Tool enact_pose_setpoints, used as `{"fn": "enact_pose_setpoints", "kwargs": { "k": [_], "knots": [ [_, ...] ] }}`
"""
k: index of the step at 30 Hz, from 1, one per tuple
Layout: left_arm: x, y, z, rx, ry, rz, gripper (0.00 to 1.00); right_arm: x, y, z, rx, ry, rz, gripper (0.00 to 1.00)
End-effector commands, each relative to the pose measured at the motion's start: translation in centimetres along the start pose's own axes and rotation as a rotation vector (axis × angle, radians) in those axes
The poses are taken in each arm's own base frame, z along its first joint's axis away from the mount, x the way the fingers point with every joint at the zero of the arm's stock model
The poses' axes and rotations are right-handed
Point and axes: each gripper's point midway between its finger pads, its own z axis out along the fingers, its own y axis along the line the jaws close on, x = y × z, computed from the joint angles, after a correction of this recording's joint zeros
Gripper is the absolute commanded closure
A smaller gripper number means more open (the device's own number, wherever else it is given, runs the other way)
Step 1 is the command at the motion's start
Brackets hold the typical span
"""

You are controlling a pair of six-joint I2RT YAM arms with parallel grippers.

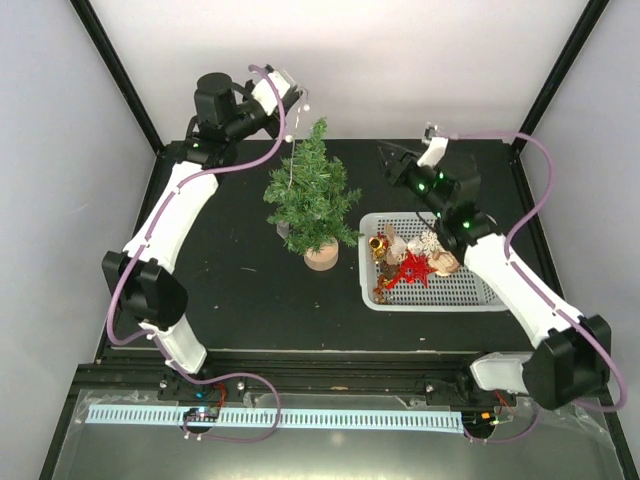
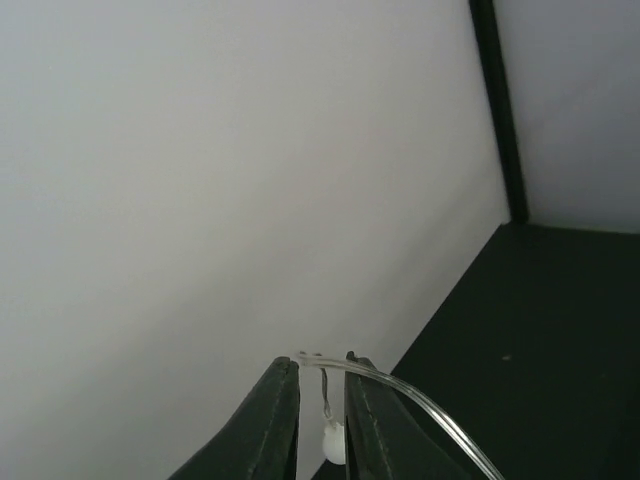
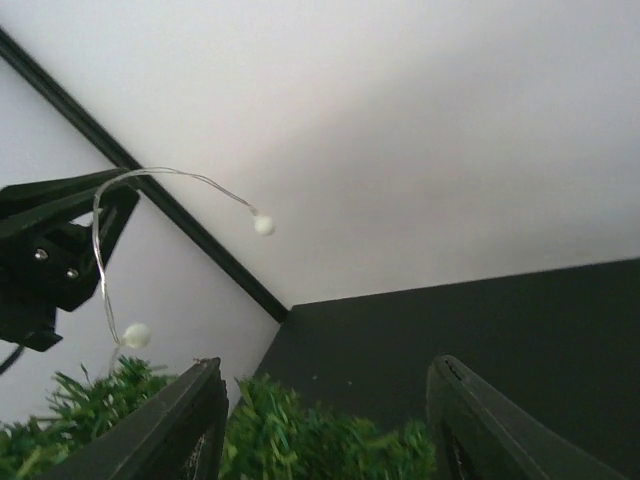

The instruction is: Decorate the small christmas tree

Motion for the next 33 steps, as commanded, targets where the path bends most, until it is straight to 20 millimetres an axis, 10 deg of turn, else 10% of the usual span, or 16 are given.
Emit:
{"fn": "enact_pose_setpoints", "kwargs": {
  "k": [1, 11, 33],
  "knots": [
    [-2.4, -1.0, 0.0, 0.133, -0.150, -0.112, 0.86, -2.7, 3.2, 1.7, -0.209, 0.009, -0.062, 0.45],
    [-3.8, -4.0, -0.6, 0.390, -0.228, -0.233, 0.85, -1.6, 3.5, 7.1, -0.296, 0.151, -0.134, 0.38],
    [-3.8, -6.4, -0.3, 0.633, -0.231, -0.351, 0.90, -0.7, 5.2, 10.8, -0.496, 0.212, -0.064, 0.37]
  ]
}}
